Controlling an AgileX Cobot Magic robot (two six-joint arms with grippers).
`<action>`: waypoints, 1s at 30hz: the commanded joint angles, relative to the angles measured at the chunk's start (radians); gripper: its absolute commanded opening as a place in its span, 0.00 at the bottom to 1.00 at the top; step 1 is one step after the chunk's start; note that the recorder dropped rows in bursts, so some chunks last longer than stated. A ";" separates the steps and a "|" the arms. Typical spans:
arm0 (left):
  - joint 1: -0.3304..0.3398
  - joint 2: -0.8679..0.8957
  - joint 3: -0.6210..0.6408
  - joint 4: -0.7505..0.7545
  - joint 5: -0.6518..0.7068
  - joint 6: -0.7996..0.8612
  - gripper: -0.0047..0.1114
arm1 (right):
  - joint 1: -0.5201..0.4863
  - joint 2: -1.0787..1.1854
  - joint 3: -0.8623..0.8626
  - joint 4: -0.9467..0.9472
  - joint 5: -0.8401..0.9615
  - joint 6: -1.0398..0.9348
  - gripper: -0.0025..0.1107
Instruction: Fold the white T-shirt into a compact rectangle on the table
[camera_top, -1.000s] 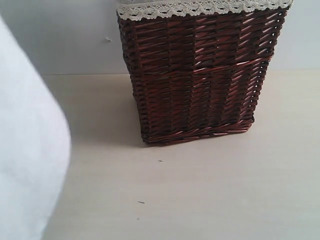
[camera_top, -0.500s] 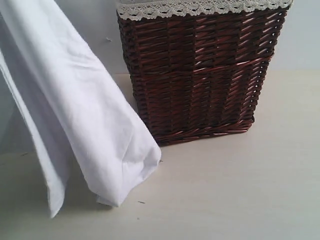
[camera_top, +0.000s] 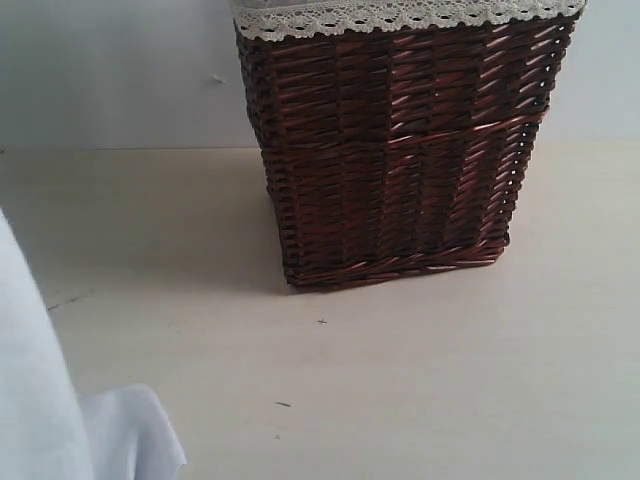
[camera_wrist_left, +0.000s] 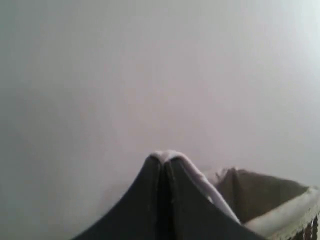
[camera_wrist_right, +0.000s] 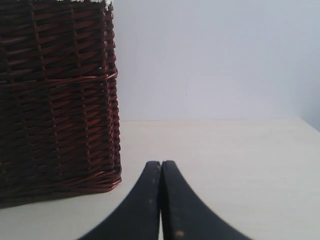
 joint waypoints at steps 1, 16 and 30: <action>0.039 0.072 0.164 -0.009 0.200 -0.028 0.04 | -0.004 -0.006 0.004 0.003 -0.008 0.001 0.02; 0.089 0.893 -0.001 -0.009 0.492 0.323 0.38 | -0.004 -0.006 0.004 0.003 -0.008 0.001 0.02; 0.086 1.037 -0.153 -0.044 0.122 0.121 0.44 | -0.004 -0.006 0.004 0.003 -0.008 0.001 0.02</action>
